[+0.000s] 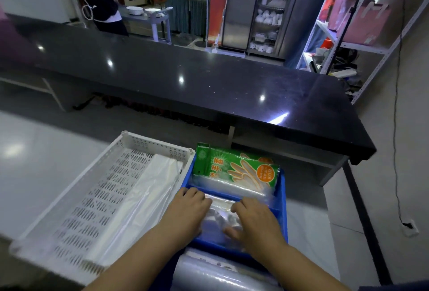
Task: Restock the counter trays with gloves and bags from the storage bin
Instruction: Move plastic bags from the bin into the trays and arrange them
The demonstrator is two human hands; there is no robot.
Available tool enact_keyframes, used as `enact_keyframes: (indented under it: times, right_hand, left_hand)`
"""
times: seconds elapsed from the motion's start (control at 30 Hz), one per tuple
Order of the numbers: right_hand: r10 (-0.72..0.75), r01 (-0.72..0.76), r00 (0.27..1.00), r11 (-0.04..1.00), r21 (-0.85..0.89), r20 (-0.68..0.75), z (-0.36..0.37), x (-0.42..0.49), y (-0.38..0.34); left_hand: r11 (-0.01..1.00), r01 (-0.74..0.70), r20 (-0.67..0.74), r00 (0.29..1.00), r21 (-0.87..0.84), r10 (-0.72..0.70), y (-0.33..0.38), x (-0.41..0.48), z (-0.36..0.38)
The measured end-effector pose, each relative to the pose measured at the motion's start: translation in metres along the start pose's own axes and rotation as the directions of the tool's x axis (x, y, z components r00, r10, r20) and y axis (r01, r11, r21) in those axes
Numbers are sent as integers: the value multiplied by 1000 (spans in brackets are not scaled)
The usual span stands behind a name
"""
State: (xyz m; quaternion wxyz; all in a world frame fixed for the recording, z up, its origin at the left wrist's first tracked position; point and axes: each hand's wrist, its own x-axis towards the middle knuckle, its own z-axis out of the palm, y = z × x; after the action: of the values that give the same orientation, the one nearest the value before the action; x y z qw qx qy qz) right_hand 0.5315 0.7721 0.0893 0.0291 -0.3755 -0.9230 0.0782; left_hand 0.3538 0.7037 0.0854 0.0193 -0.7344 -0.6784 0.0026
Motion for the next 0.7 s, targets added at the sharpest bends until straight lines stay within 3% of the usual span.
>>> enact_keyframes:
  times: [0.1, 0.2, 0.33, 0.47, 0.7]
  right_hand:
    - [-108, 110, 991, 994, -22, 74, 7, 10, 1]
    - [-92, 85, 986, 995, 56, 137, 9, 14, 6]
    - [-203, 203, 979, 979, -4, -21, 2, 16, -7]
    - [-354, 351, 916, 935, -46, -189, -13, 16, -57]
    - [-558, 557, 819, 829, -48, -133, -9, -6, -192]
  left_hand:
    - [990, 71, -72, 994, -119, -80, -13, -21, -12]
    - [963, 228, -105, 964, -145, -244, -24, -52, -21]
    - [889, 401, -91, 899, -222, -429, -31, -97, -20]
    - [830, 494, -86, 844, -260, -529, -37, -136, -19]
    - [769, 563, -177, 759, -302, -626, -61, -252, -38]
